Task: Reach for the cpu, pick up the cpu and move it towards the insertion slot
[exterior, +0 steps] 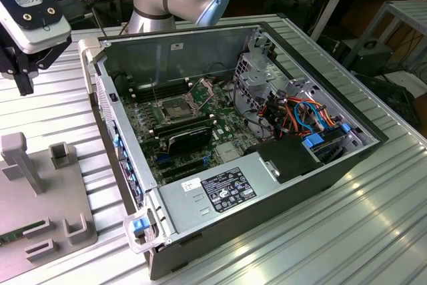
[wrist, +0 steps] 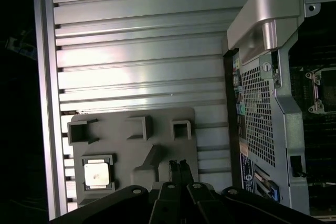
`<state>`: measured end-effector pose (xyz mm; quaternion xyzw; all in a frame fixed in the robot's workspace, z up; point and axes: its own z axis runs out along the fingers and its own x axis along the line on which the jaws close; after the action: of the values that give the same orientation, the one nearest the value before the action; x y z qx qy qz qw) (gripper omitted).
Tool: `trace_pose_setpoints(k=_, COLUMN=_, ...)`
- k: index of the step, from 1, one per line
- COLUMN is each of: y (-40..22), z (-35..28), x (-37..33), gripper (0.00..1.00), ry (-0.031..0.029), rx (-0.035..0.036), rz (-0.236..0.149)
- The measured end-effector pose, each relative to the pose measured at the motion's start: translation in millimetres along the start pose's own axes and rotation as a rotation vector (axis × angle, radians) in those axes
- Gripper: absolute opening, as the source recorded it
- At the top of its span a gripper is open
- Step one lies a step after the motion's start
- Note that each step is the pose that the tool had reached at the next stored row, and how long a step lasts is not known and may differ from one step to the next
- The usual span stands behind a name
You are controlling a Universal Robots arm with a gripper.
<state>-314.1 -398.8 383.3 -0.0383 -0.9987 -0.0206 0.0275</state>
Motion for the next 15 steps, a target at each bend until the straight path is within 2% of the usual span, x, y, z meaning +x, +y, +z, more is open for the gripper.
trace_pose_setpoints(k=15, y=-1.0, z=1.4, x=11.8, gripper=0.11, ry=0.007, rx=0.0005, rz=0.0)
